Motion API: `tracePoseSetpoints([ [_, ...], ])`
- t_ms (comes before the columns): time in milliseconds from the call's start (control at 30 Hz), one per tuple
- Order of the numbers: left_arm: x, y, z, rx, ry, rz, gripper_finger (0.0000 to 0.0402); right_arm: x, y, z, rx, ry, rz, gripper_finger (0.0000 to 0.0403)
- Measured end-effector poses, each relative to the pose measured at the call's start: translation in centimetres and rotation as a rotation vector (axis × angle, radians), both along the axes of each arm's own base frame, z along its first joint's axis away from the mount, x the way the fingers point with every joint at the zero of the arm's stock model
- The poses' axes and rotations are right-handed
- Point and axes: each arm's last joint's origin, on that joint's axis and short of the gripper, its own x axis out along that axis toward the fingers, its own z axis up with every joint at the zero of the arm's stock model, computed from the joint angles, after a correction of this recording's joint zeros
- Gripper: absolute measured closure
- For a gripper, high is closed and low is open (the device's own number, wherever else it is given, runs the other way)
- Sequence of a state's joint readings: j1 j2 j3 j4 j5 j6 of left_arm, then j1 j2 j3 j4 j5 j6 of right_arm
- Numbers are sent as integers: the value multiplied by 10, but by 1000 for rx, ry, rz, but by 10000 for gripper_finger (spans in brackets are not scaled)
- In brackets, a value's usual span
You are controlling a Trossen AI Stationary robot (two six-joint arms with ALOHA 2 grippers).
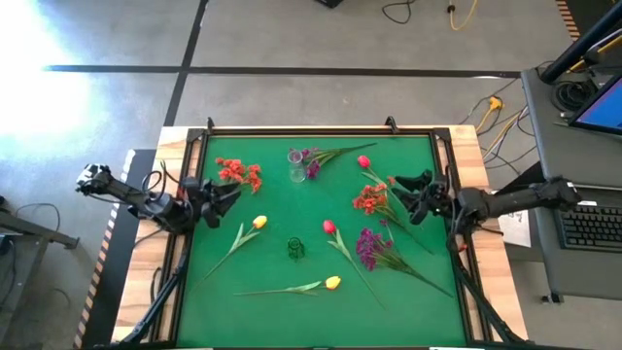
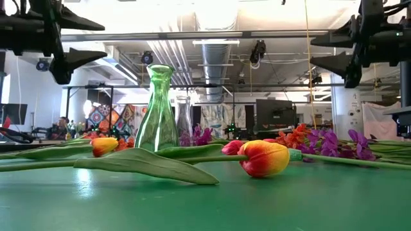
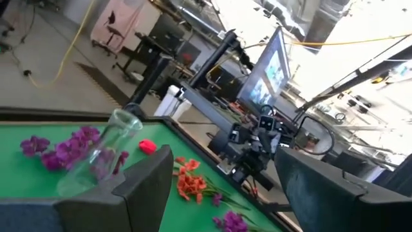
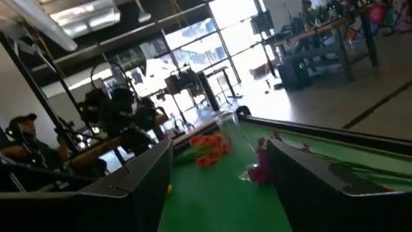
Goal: Sort flowers into vase by color
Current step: Put the top yellow tulip into the transparent vase
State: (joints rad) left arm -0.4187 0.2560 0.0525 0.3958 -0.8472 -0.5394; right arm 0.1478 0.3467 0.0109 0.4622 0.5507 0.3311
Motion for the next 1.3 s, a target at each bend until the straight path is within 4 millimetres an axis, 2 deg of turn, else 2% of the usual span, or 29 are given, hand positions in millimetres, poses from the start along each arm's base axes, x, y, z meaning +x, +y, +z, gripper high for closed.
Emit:
tracePoseSetpoints([
  [133, 3, -2, -3, -24, 7, -50, 138, 4, 3, 1, -11, 18, 84, 161],
  [233, 6, -5, -4, -33, 14, -114, 138, 9, 8, 21, -82, -12, 222, 161],
  [333, 9, -7, -4, -41, 29, -156, 138, 13, 11, 44, -180, -37, 284, 161],
  [467, 14, -12, 15, -24, 84, -233, 138, 12, 12, 70, -275, -75, 279, 161],
  [600, 20, -16, 36, -44, 353, -268, 139, 13, 11, 80, -264, 18, 245, 161],
  [700, 24, -20, 44, -101, 608, -277, 144, 20, 11, 75, -227, 165, 227, 161],
  [833, 35, -31, 51, -177, 872, -319, 161, 27, 12, 75, -190, 260, 239, 161],
  [1033, 52, -47, 38, -229, 1207, -259, 183, 30, 12, 81, -171, 329, 225, 161],
  [1300, 69, -59, 15, -316, 1393, -171, 173, 30, 12, 86, -164, 326, 225, 161],
])
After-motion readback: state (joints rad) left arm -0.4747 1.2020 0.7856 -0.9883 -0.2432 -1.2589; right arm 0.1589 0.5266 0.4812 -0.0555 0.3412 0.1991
